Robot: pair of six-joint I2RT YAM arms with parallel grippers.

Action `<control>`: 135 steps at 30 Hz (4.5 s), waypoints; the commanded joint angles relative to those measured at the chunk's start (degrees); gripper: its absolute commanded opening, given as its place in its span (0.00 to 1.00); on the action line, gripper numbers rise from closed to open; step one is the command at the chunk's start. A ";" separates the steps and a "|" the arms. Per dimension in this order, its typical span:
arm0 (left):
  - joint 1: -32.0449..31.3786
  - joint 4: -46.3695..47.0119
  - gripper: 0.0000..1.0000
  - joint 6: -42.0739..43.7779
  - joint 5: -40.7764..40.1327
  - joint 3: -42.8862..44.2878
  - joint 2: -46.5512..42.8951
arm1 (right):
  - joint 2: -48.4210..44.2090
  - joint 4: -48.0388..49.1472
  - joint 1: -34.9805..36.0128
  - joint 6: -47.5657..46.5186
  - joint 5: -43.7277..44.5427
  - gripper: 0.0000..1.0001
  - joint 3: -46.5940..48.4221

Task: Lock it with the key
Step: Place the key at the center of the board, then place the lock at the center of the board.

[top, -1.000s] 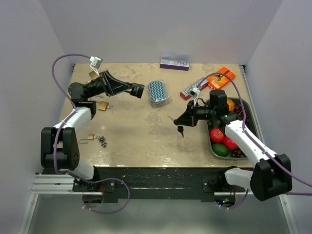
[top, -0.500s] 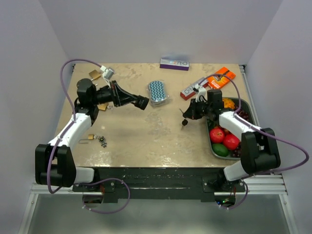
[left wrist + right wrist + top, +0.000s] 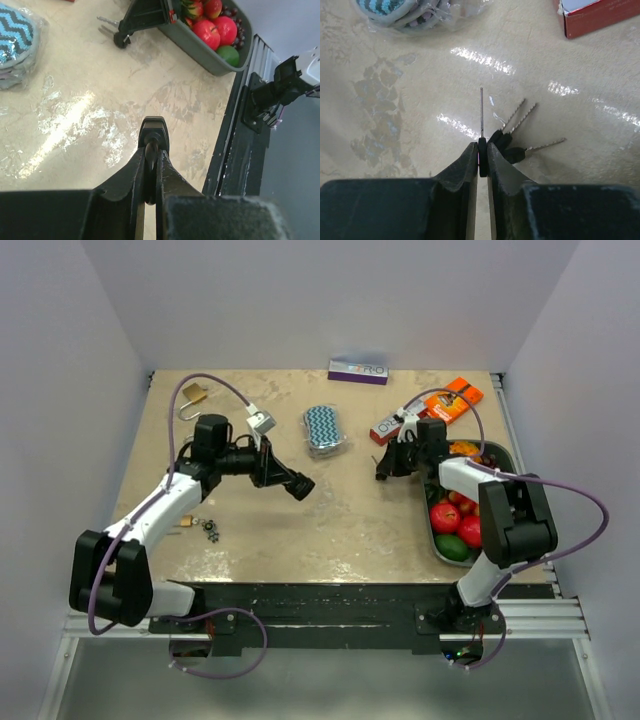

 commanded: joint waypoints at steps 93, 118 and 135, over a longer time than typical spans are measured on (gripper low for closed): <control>18.85 4.57 0.99 -19.50 -11.34 0.81 -3.52 | 8.10 -14.60 25.76 18.34 40.82 0.00 16.08; 19.29 -16.31 0.99 5.70 -18.02 9.40 -5.80 | 6.79 -14.70 26.72 25.92 34.40 0.99 17.84; 27.38 -60.80 0.96 81.44 -22.76 14.87 1.31 | -25.17 -13.04 26.55 -2.89 31.95 0.99 9.59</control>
